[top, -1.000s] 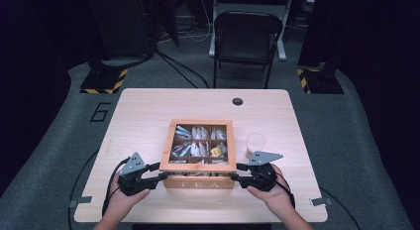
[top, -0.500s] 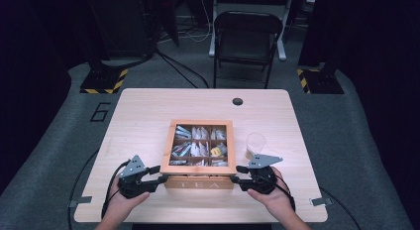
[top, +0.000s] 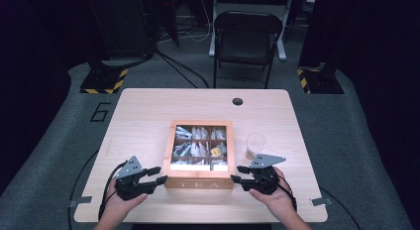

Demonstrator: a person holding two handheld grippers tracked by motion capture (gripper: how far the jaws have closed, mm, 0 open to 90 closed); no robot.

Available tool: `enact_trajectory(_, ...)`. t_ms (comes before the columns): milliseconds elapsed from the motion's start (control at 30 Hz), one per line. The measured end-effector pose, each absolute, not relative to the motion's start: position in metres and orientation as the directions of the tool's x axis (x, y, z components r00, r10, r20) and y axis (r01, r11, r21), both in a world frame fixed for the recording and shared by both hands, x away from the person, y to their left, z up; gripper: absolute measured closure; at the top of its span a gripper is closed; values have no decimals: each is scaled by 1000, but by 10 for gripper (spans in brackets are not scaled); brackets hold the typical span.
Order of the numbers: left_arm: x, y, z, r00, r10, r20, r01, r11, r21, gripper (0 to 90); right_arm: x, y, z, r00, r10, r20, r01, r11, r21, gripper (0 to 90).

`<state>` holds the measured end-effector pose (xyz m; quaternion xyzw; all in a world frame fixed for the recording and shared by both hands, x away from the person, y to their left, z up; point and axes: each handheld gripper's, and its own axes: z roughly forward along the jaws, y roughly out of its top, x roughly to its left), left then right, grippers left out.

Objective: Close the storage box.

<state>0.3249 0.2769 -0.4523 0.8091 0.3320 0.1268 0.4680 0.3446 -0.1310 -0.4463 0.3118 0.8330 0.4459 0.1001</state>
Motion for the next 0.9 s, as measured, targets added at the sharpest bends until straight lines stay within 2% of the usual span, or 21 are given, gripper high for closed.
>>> enact_trajectory(433, 331, 279, -451, 735, 669, -114, 425, -322, 846, 523, 347, -141, -444, -771, 627, 112, 433, 386, 814, 532)
enact_trajectory(900, 346, 293, -454, 692, 711, -128, 450, -285, 847, 505, 353, -163, -445, -717, 688, 111, 459, 346, 818, 514)
